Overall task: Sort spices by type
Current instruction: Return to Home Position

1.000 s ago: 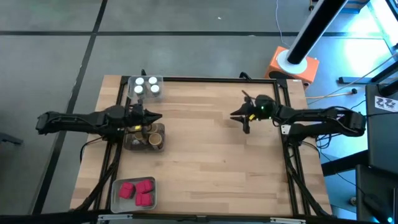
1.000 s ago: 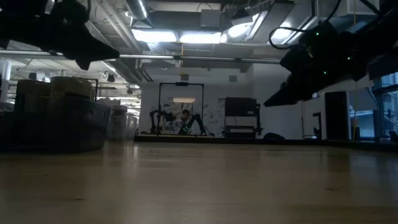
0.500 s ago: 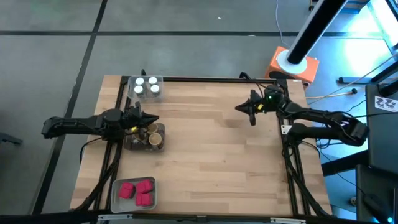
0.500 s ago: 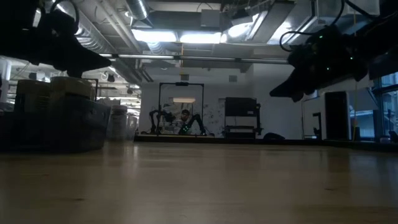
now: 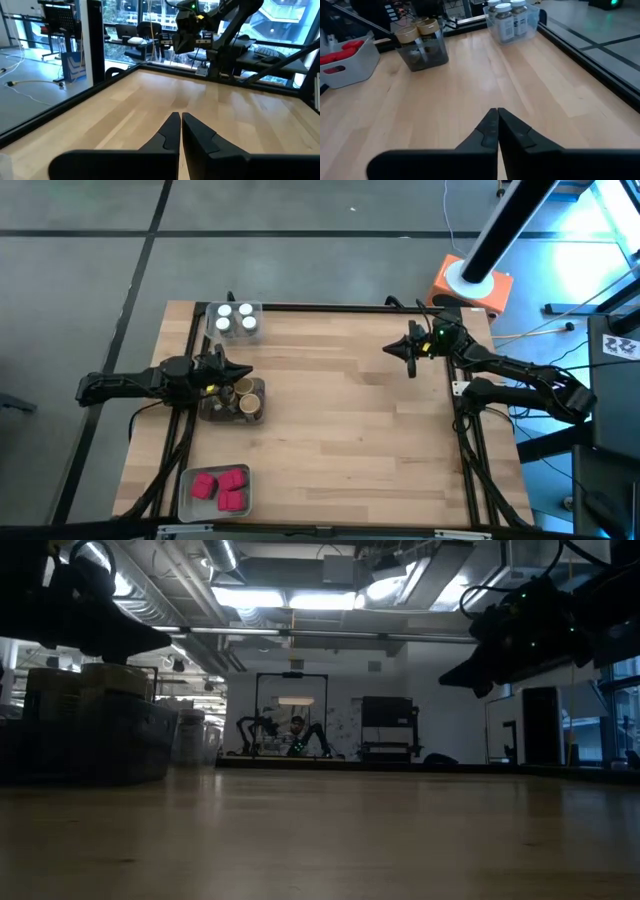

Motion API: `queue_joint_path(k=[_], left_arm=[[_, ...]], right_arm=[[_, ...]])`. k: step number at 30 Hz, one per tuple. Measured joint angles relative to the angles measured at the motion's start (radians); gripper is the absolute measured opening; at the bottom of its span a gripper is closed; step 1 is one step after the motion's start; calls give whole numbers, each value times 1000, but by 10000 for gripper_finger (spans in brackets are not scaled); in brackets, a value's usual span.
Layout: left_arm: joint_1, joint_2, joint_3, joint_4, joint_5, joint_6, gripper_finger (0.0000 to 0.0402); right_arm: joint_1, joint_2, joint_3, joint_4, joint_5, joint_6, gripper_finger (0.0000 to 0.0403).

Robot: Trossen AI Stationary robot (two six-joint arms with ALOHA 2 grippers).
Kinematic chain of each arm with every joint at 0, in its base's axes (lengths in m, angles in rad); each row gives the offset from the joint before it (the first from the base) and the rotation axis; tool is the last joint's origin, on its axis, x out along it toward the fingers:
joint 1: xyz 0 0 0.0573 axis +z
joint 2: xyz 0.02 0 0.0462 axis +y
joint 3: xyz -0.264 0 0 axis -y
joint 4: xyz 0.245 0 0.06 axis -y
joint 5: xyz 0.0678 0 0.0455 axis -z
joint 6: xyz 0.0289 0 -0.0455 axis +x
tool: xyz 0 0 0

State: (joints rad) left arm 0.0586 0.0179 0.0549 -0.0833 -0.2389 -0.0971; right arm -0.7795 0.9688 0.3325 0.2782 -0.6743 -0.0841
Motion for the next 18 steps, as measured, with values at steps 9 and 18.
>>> queue_joint_path(k=[9,18], left_arm=[[-28,-15,1,-7,8,13,1],[-95,-15,1,-9,-1,32,3]], right_arm=[[-2,-13,0,-29,-34,1,9],[-2,-68,0,-53,-34,-2,10]])
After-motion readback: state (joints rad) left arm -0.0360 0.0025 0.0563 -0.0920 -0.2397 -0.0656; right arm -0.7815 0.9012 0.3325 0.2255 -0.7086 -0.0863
